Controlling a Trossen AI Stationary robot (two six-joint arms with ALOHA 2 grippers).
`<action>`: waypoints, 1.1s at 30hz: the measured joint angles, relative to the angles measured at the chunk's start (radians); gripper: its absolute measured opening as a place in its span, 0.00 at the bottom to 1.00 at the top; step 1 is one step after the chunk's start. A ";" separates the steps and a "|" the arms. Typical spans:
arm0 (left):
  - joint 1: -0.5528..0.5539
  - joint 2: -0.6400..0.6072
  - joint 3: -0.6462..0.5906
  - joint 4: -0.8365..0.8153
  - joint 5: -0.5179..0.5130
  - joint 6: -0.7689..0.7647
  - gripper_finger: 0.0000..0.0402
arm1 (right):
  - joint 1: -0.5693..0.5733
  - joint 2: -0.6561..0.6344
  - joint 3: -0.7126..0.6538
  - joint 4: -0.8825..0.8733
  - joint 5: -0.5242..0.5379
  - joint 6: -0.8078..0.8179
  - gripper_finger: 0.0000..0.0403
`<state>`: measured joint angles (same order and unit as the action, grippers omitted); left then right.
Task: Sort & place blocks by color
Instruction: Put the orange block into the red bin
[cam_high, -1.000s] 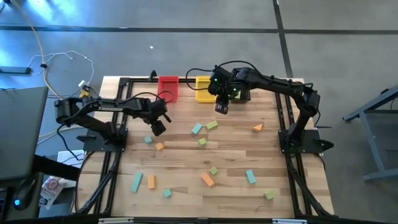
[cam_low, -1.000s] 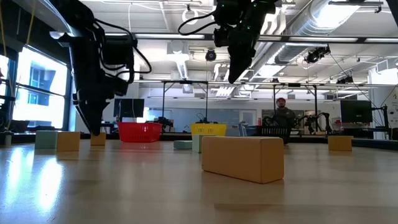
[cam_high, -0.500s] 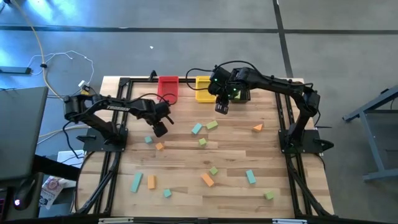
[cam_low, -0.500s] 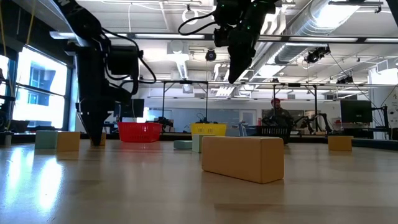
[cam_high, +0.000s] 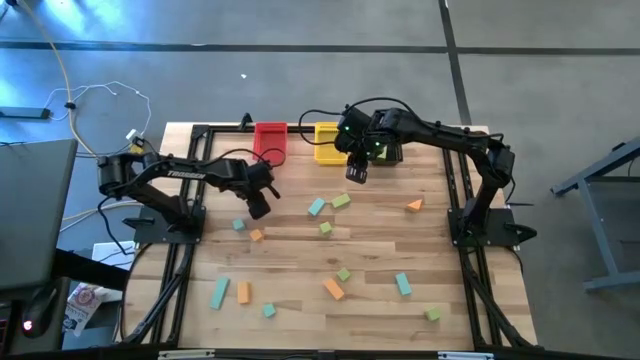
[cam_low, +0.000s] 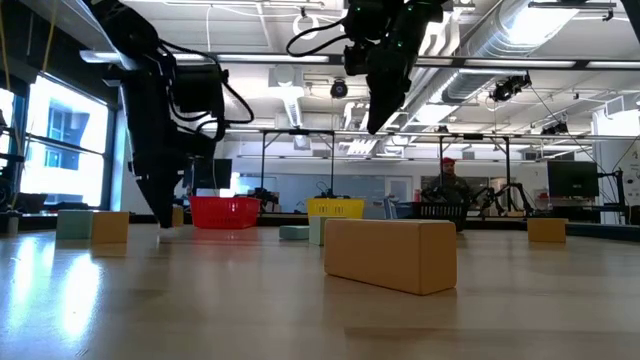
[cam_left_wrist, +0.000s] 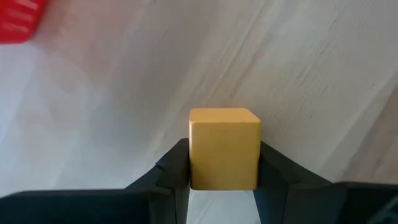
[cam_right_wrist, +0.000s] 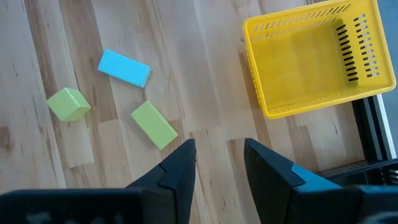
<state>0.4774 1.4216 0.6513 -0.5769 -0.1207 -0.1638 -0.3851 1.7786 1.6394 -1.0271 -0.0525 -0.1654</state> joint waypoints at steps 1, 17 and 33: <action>0.000 -0.011 0.000 0.014 0.000 0.001 0.26 | 0.000 0.000 0.000 0.000 0.000 0.000 0.31; 0.099 -0.182 0.000 0.353 -0.143 0.123 0.26 | 0.000 0.000 0.000 0.119 0.000 0.002 0.31; 0.386 -0.056 0.001 0.459 0.000 0.115 0.26 | 0.049 0.010 0.000 0.245 -0.005 0.007 0.31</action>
<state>0.8635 1.3656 0.6525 -0.1175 -0.1210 -0.0487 -0.3364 1.7885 1.6394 -0.7822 -0.0578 -0.1581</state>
